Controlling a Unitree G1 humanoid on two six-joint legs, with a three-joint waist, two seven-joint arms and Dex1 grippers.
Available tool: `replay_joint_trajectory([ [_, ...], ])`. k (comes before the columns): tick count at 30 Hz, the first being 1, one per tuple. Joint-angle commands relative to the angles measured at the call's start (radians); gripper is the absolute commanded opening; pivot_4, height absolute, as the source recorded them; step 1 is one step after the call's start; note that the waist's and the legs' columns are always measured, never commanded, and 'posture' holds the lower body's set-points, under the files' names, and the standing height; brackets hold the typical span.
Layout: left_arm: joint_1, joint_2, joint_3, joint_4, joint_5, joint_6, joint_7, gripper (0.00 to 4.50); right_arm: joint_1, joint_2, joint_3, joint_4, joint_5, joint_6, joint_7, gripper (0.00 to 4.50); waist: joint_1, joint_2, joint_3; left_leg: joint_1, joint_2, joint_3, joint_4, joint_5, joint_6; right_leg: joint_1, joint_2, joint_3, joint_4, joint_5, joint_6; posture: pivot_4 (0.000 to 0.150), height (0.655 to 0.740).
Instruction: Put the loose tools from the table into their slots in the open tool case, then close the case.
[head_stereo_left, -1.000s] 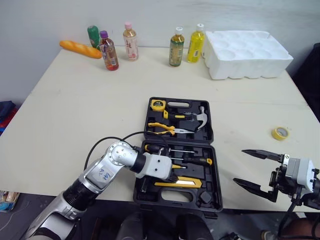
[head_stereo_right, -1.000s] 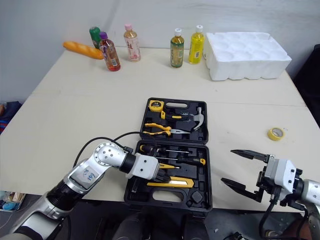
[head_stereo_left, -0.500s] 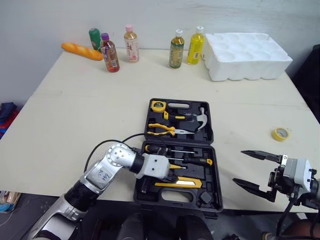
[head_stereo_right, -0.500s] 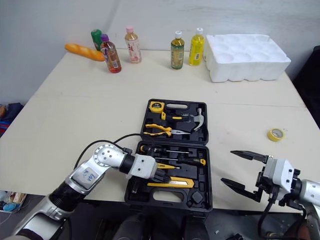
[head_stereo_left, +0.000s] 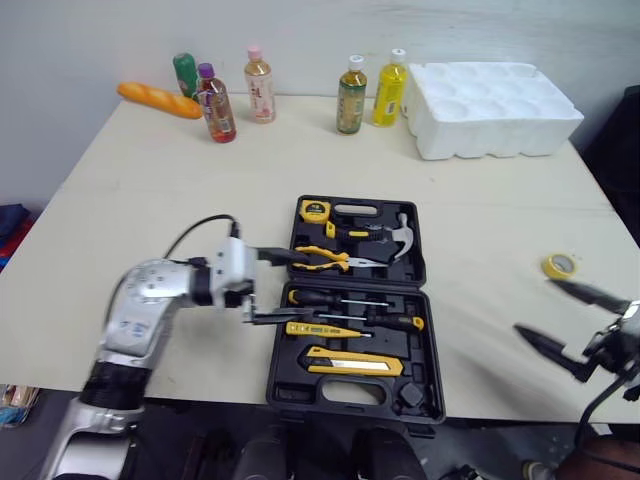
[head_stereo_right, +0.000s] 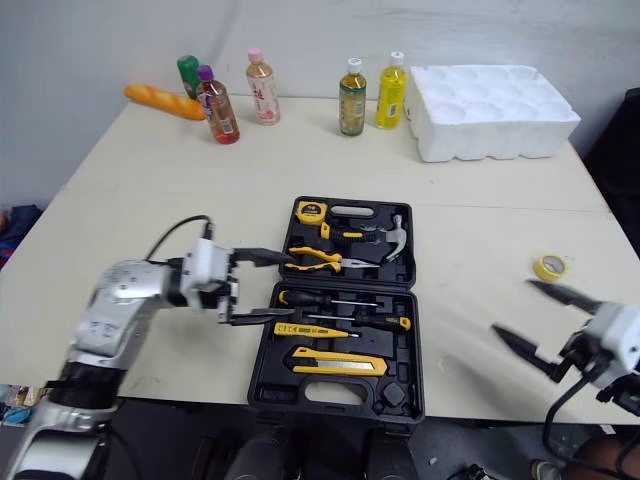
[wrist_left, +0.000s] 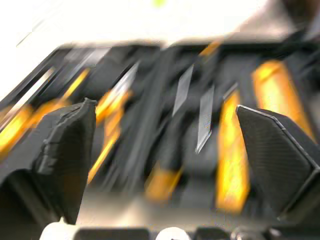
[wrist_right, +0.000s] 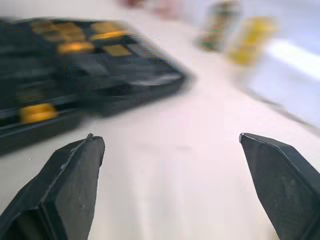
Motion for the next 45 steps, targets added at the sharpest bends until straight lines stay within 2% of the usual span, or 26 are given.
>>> replay_joint_trajectory([
  [1,0.07,0.071,0.196,0.086,0.017,-0.036,0.109,4.47,-0.009,0.019,-0.132,0.121,0.005,-0.065,-0.112,4.5,-0.002,0.0,0.0,0.0,0.0,0.0,0.0,0.0,0.0,0.0,0.0,0.0,0.0,0.0,0.0,0.15,0.74],
  [5,0.139,0.149,0.365,0.185,0.023,-0.06,0.202,4.47,-0.011,0.02,-0.195,0.236,-0.035,-0.146,-0.192,4.5,-0.005,0.0,0.001,-0.001,0.0,0.001,-0.003,0.0,0.0,-0.004,0.0,0.001,0.0,0.0,0.0,0.15,0.74],
  [9,0.211,0.172,0.475,0.243,0.012,-0.08,0.235,4.47,-0.024,0.019,-0.231,0.314,-0.047,-0.186,-0.281,4.5,-0.007,0.001,0.001,-0.002,0.0,0.003,-0.003,-0.001,0.0,-0.006,-0.002,0.005,0.002,0.0,0.0,0.15,0.74],
  [12,0.255,0.157,0.56,0.298,0.008,-0.109,0.3,4.47,-0.017,0.038,-0.25,0.349,-0.056,-0.207,-0.356,4.5,-0.007,0.001,0.001,-0.002,0.0,0.004,-0.004,-0.001,-0.001,-0.008,-0.002,0.006,0.002,0.0,0.0,0.15,0.74],
  [15,0.311,0.09,0.647,0.306,-0.024,-0.111,0.395,4.47,-0.01,0.09,-0.275,0.368,-0.065,-0.223,-0.476,4.5,-0.007,0.001,0.001,-0.003,0.001,0.004,-0.005,-0.001,-0.003,-0.01,-0.001,0.006,0.002,0.0,-0.001,0.15,0.74],
  [21,0.369,0.021,0.691,0.296,-0.019,-0.091,0.53,4.47,0.026,0.132,-0.26,0.393,-0.097,-0.265,-0.544,4.5,-0.005,0.001,0.001,-0.003,0.0,0.005,-0.005,-0.002,-0.003,-0.01,-0.002,0.007,0.002,0.0,-0.001,0.15,0.74],
  [27,0.358,0.029,0.671,0.299,-0.001,-0.046,0.597,4.47,0.019,0.159,-0.23,0.385,-0.104,-0.278,-0.569,4.5,-0.011,0.001,0.0,-0.002,0.0,0.005,-0.006,-0.006,-0.003,-0.01,-0.001,0.007,0.003,0.0,-0.001,0.15,0.74],
  [34,0.313,0.021,0.595,0.23,-0.006,-0.025,0.578,4.47,0.022,0.176,-0.193,0.343,-0.095,-0.267,-0.57,4.5,-0.025,0.001,0.0,-0.002,0.0,0.006,-0.006,-0.004,-0.007,-0.01,-0.002,0.007,0.003,0.0,-0.001,0.15,0.74],
  [38,0.282,0.011,0.533,0.144,-0.034,0.01,0.545,4.47,0.023,0.178,-0.166,0.253,-0.068,-0.21,-0.569,4.5,-0.028,0.001,0.0,-0.002,0.0,0.006,-0.006,-0.003,-0.007,-0.01,-0.002,0.007,0.003,0.0,-0.001,0.15,0.74],
  [45,0.174,0.009,0.321,-0.115,-0.122,0.187,0.439,4.47,-0.015,0.15,-0.067,0.023,-0.045,-0.067,-0.554,4.5,-0.03,0.001,0.0,-0.002,0.0,0.006,-0.006,0.0,-0.005,-0.01,-0.001,0.008,0.004,0.0,0.0,0.15,0.74],
])
